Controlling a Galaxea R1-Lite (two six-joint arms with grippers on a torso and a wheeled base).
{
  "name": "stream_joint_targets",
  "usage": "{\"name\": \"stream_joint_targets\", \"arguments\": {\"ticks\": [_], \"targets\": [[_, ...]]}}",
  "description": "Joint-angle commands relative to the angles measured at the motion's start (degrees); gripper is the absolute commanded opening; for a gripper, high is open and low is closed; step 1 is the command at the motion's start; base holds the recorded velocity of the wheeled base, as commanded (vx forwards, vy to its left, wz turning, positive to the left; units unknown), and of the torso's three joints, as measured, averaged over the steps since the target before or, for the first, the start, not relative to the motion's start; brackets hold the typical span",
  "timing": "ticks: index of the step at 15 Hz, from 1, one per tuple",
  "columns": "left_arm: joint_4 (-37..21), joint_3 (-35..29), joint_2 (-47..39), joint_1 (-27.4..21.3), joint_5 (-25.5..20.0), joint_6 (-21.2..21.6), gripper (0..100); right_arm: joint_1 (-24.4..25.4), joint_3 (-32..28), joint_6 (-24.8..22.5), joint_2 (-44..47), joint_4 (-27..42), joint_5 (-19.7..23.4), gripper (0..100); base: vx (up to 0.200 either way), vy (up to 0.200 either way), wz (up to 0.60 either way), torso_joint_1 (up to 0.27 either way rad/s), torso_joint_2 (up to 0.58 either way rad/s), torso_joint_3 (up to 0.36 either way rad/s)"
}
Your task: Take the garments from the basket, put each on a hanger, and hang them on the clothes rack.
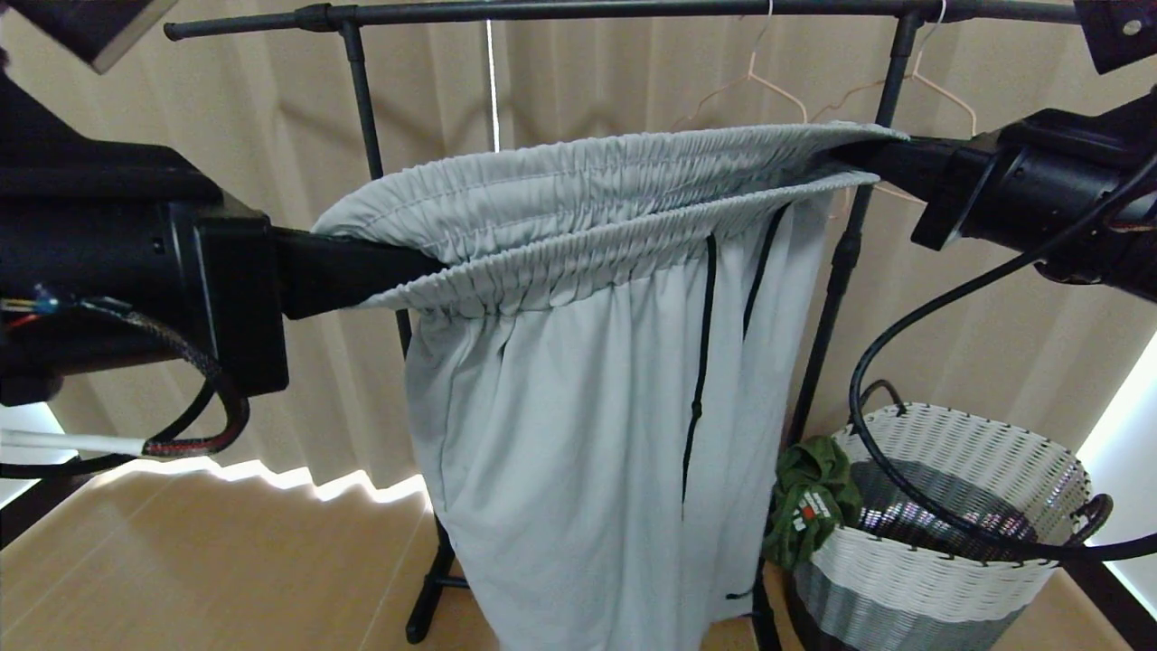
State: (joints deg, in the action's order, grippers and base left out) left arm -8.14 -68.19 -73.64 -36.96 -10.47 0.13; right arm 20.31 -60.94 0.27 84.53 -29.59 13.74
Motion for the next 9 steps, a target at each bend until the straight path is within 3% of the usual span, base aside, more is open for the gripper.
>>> {"name": "stream_joint_targets", "arguments": {"ticks": [1, 3, 5, 7, 9], "targets": [[1.3, 1.5, 0.6, -1.0, 0.1, 0.0, 0, 0.3, 0.6, 0.0, -1.0, 0.5, -0.1, 0, 0.000, 0.000, 0.00, 0.000, 0.00, 0.000], [4.0, 1.2, -0.9, -0.7, 0.5, 0.6, 0, 0.0, 2.9, -0.3, -3.6, 0.8, -0.2, 0, 0.000, 0.000, 0.00, 0.000, 0.00, 0.000], [6.6, 0.0, -3.8, -0.4, 5.5, 3.7, 0, -0.2, 3.2, -0.4, -6.5, 3.5, -0.6, 0, 0.000, 0.000, 0.00, 0.000, 0.00, 0.000], [13.0, -1.6, -8.1, -0.4, 12.1, 4.3, 0, -2.0, 2.0, -0.6, -9.0, 6.0, -0.5, 0, 0.000, 0.000, 0.00, 0.000, 0.00, 0.000], [17.3, -2.1, -10.8, -0.3, 13.2, 4.3, 0, -4.0, 2.3, -0.8, -10.9, 8.4, -0.5, 0, 0.000, 0.000, 0.00, 0.000, 0.00, 0.000]]}}
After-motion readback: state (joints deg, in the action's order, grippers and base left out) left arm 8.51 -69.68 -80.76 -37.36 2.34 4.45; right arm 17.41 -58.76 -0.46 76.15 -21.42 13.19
